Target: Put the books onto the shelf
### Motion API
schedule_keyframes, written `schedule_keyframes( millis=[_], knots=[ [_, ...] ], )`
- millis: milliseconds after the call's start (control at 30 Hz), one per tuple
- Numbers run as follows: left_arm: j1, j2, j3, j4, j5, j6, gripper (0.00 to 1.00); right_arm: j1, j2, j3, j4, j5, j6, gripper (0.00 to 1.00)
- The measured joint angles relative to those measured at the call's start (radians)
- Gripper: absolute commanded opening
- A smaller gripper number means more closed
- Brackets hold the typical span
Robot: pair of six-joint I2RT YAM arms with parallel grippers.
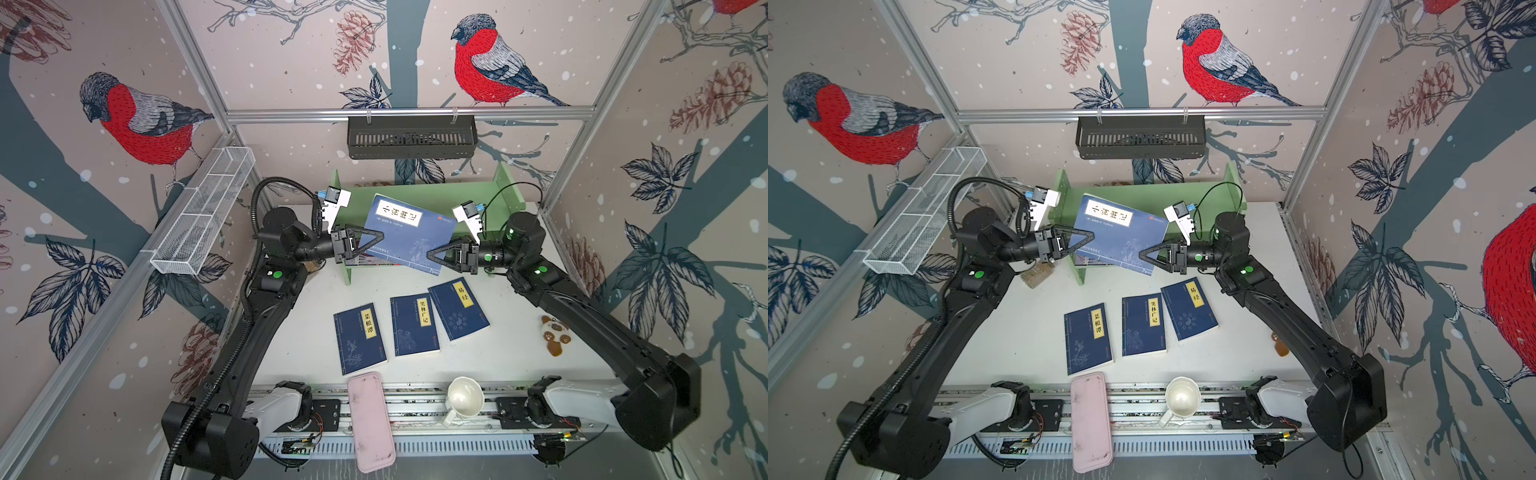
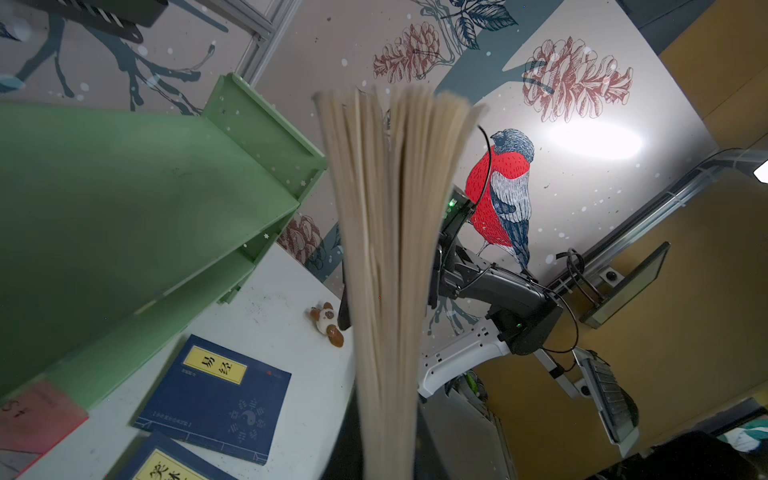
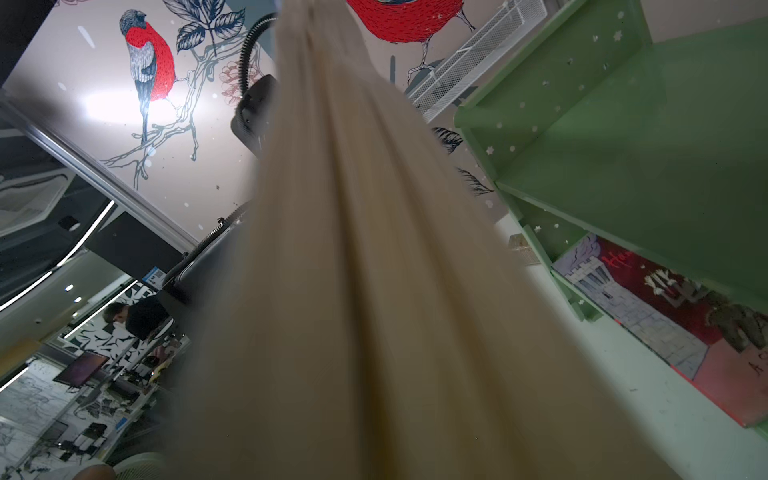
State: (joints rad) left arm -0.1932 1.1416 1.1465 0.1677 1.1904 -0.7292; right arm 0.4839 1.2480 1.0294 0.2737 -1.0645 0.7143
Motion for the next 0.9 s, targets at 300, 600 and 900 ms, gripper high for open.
schedule_keyframes(
  millis=[300, 600, 900],
  knots=[
    [0.009, 0.008, -0.015, -0.018, -0.068, -0.03, 0.0, 0.048, -0.016, -0.127, 0.312, 0.113, 0.188, 0.39],
    [0.023, 0.007, -0.057, 0.023, -0.096, -0.079, 0.0, 0.104, 0.001, -0.133, 0.389, 0.211, 0.244, 0.11],
    [0.027, -0.001, -0.078, 0.006, -0.152, -0.05, 0.53, 0.079, 0.02, -0.063, 0.313, 0.254, 0.244, 0.01]
  ],
)
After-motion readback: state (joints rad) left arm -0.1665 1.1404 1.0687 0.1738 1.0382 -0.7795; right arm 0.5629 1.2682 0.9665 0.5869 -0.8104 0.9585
